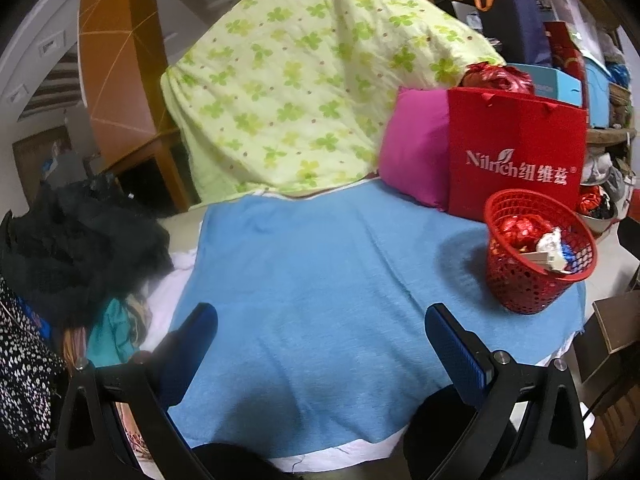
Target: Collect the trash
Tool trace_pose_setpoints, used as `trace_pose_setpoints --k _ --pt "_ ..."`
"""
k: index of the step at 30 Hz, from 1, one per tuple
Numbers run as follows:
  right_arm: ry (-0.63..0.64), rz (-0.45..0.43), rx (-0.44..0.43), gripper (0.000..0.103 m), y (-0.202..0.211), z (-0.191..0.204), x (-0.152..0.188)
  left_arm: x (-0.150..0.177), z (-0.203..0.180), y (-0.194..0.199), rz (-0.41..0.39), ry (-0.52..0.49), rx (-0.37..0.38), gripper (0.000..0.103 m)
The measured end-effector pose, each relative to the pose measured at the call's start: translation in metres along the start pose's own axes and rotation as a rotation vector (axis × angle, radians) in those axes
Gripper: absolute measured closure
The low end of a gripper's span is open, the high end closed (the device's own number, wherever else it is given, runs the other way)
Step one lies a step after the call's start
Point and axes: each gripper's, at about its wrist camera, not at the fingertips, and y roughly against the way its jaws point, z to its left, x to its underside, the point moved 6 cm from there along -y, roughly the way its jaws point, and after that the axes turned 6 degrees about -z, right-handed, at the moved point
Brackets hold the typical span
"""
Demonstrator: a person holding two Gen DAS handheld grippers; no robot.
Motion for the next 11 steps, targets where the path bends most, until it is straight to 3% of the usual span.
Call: trace_pose_setpoints --k 11 --pt "-0.016 -0.065 0.046 0.013 0.028 -0.032 -0.021 -0.025 -0.035 0.02 -0.081 -0.012 0.067 0.0"
